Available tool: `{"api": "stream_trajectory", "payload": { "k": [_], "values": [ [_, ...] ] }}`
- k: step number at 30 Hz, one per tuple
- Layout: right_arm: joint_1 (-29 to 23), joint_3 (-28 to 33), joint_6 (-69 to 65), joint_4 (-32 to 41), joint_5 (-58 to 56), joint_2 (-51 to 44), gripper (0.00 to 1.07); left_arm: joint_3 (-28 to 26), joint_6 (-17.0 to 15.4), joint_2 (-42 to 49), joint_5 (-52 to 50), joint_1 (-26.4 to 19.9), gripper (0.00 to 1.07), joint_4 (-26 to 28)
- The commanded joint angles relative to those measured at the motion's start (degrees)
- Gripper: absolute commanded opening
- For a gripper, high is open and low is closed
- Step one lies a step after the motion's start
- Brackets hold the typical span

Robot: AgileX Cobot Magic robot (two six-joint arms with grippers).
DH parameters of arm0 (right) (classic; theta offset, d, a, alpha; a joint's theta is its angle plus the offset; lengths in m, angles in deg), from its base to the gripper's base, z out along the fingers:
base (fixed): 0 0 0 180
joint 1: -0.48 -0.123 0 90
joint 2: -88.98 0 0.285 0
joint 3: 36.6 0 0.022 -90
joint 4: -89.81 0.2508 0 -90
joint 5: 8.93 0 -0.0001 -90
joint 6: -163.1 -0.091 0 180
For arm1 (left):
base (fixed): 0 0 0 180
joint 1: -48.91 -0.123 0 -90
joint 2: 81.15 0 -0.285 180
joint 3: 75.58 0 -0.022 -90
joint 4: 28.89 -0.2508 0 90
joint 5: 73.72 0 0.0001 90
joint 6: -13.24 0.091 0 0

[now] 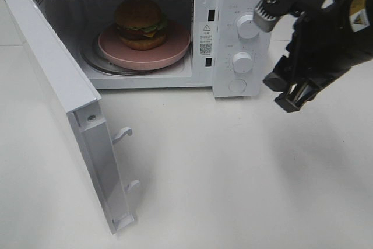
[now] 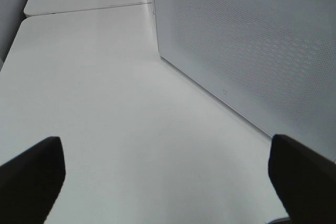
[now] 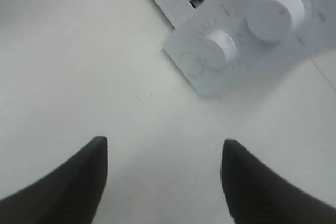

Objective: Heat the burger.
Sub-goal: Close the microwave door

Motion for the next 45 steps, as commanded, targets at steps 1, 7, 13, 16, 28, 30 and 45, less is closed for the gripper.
{"api": "stream_trajectory", "payload": {
  "k": [1,7,13,16,28,30,45],
  "values": [
    [3.5,0.5,-6.2,1.0,-3.3,-3.8,0.63,0.2,0.0,1.0,-0.6,0.2,0.98,0.1],
    [11.5,0.5,-16.4,4.9,-11.7,-10.5,0.63,0.2,0.0,1.0,-0.6,0.2,0.98,0.1],
    [12.4,0.5,-19.0,5.0,-18.9,-14.5,0.63,0.2,0.0,1.0,-0.6,0.2,0.98,0.1],
    [12.4,0.5,-20.5,6.6,-24.2,-17.6,0.68,0.2,0.0,1.0,-0.6,0.2,0.98,0.1],
    [12.4,0.5,-19.7,7.2,-39.5,-30.3,0.69,0.2,0.0,1.0,-0.6,0.2,0.98,0.1],
    [12.4,0.5,-19.7,7.2,-40.2,-31.7,0.69,0.2,0.0,1.0,-0.6,0.2,0.98,0.1],
    [14.5,7.1,-19.5,6.8,-43.4,-55.1,0.69,0.2,0.0,1.0,-0.6,0.2,0.98,0.1]
  ]
}}
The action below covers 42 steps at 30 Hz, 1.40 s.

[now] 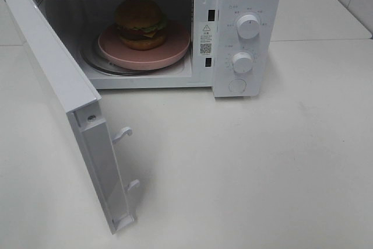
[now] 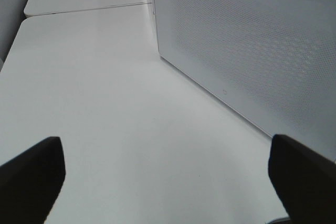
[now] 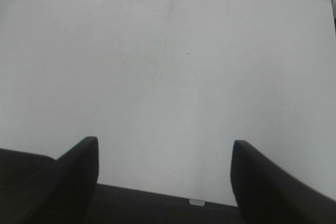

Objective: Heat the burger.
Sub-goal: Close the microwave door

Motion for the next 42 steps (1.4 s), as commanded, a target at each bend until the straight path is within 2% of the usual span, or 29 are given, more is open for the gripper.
{"api": "stream_trajectory", "payload": {
  "k": [1,3,11,15,21,42],
  "values": [
    [1.8,2.2,0.5,-0.3,-0.3,-3.2,0.69,0.2,0.0,1.0,-0.6,0.2,0.98,0.1],
    [5.3,4.6,2.7,-0.2,0.6,-7.0,0.71,0.2,0.0,1.0,-0.6,0.2,0.98,0.1],
    [10.4,12.2,0.6,0.4,3.7,-16.3,0.72,0.2,0.0,1.0,-0.6,0.2,0.98,0.1],
    [11.7,12.2,-1.1,0.9,5.5,-19.2,0.72,0.2,0.0,1.0,-0.6,0.2,0.98,0.1],
    [11.7,14.4,-0.9,1.8,11.1,-23.5,0.71,0.2,0.0,1.0,-0.6,0.2,0.98,0.1],
    [11.7,14.3,-0.9,1.9,11.1,-23.4,0.71,0.2,0.0,1.0,-0.6,0.2,0.98,0.1]
  ]
}}
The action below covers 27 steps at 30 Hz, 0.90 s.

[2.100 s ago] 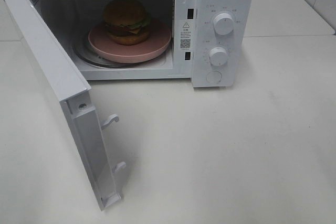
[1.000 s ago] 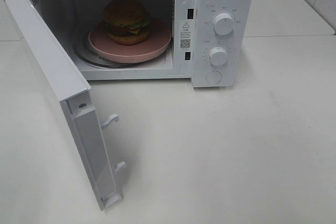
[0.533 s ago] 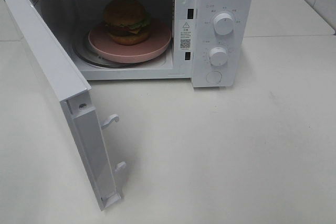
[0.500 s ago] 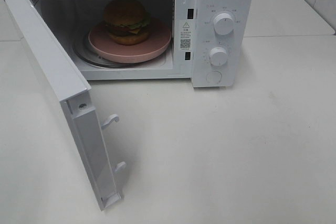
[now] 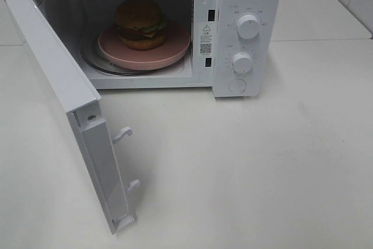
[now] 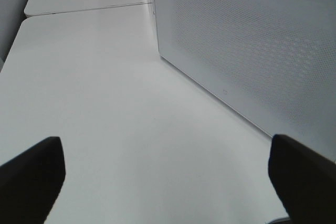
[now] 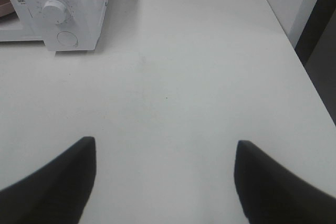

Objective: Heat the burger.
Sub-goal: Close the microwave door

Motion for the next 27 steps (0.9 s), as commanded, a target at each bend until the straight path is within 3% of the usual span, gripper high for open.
{"api": "stream_trajectory", "payload": {
  "k": [1,27],
  "values": [
    [0.5,0.2,-0.2,0.2,0.6,-1.5,0.71,0.2,0.0,1.0,-0.6,0.2,0.98,0.1],
    [0.5,0.1,-0.1,0.2,0.6,-1.5,0.71,0.2,-0.1,1.0,-0.6,0.2,0.98,-0.2]
  ]
}}
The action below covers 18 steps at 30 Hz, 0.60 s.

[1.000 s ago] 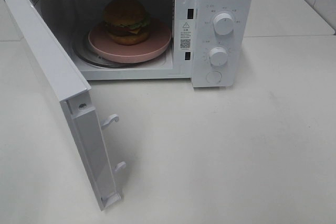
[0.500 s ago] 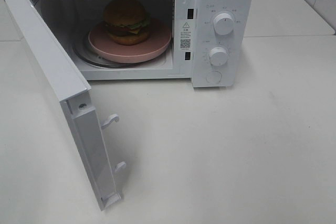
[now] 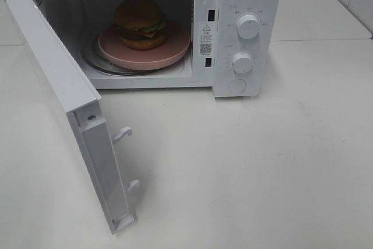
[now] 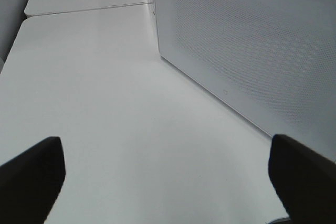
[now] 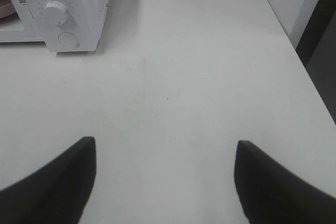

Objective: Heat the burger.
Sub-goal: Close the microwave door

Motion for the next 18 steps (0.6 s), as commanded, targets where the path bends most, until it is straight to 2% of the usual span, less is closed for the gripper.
{"api": "stream_trajectory", "payload": {
  "k": [1,8,16,18],
  "values": [
    [0.5,0.1,-0.1,0.0,0.4,-1.5,0.71,0.2,0.0,1.0,-0.6,0.2,0.98,-0.1],
    [0.5,0.1,-0.1,0.0,0.4,-1.5,0.71,0.0,0.1,1.0,-0.9,0.2,0.98,0.8],
    [0.5,0.1,-0.1,0.0,0.4,-1.5,0.71,-2.1,-0.3,-1.2,-8.3,0.2,0.94,0.6],
    [0.5,0.1,-0.1,0.0,0.4,-1.5,0.71,-2.1,-0.7,-4.4,-13.8,0.2,0.76,0.6]
  ]
}}
